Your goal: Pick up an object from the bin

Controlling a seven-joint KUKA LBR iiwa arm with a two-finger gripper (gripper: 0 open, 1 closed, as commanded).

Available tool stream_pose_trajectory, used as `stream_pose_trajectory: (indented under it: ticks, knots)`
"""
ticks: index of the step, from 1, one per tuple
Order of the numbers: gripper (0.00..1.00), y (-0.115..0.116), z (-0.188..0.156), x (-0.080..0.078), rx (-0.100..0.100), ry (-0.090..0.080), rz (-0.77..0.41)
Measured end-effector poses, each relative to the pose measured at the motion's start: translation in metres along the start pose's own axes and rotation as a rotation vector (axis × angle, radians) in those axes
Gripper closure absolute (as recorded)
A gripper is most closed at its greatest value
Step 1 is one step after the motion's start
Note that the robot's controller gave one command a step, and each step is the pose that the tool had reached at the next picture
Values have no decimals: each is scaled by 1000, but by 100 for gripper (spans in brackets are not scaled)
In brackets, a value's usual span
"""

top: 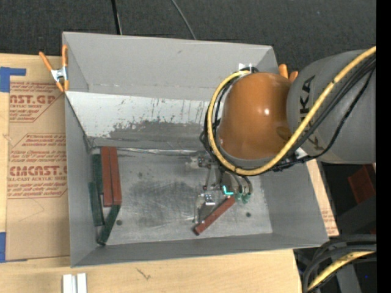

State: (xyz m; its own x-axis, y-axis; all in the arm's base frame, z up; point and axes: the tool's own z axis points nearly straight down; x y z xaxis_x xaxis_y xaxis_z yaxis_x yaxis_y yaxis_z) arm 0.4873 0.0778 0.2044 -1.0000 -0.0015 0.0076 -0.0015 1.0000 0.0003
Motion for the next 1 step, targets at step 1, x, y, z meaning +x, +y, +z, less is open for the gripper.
stream_pose_trajectory:
  ticks: [1]
  knots:
    - [0, 0, -4, -2, -1, -8, 1]
